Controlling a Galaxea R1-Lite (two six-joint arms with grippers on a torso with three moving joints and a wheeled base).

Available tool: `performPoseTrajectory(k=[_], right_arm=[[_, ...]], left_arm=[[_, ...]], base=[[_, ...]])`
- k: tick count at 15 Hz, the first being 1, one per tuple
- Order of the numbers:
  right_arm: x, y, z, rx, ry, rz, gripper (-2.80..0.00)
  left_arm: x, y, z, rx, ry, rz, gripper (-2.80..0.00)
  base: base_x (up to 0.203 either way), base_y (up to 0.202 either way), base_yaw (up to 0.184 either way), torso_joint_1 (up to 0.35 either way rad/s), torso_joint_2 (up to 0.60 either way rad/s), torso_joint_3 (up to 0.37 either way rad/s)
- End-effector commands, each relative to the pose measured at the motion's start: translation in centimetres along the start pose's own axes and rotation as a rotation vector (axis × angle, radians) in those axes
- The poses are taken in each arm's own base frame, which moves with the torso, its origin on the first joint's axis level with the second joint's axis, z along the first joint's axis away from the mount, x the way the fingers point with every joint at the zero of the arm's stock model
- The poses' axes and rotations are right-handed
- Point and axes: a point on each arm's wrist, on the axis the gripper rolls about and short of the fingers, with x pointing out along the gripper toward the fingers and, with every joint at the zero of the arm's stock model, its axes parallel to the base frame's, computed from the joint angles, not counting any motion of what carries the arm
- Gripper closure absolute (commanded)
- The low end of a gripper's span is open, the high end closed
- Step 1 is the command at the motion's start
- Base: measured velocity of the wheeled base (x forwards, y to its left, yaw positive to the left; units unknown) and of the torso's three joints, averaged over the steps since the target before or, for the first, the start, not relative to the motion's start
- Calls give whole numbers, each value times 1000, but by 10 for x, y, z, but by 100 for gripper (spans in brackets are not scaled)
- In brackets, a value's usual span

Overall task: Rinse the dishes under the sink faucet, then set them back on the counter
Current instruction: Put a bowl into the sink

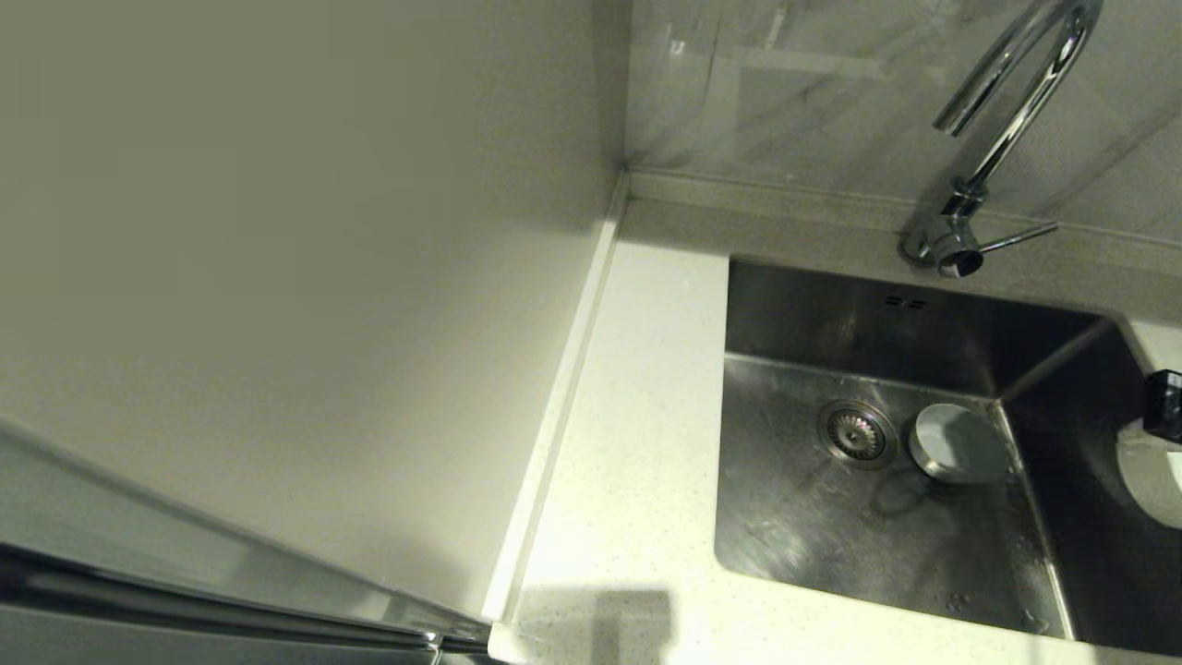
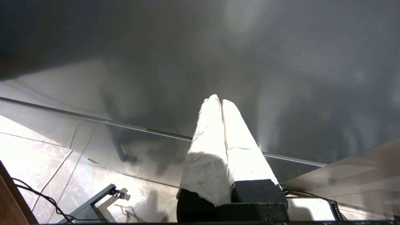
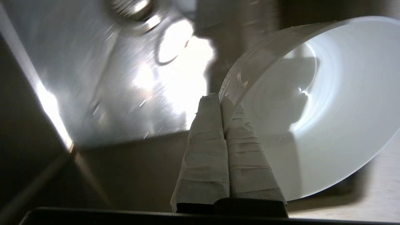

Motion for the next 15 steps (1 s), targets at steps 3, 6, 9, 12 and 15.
performPoseTrajectory(k=[3,6,9,12,15], right_arm=[[4,40,-42,-169,115,102,0],[33,59,-51,-244,182,87,0],[69,81,-60,-333,126,27,0],[107,94,-75,-377,89,-16,0],[143,106,-88,-405,80,-10,0]], left_arm=[[0,0,0,1,-4,2,0],[0,0,0,1,-4,2,0],[0,0,0,1,-4,0,0],[0,0,0,0,-5,1,0],[0,0,0,1,-5,1,0]], base=[[0,0,0,0,0,0],[0,0,0,0,0,0],[0,0,0,0,0,0],[0,0,0,0,0,0],[0,0,0,0,0,0]])
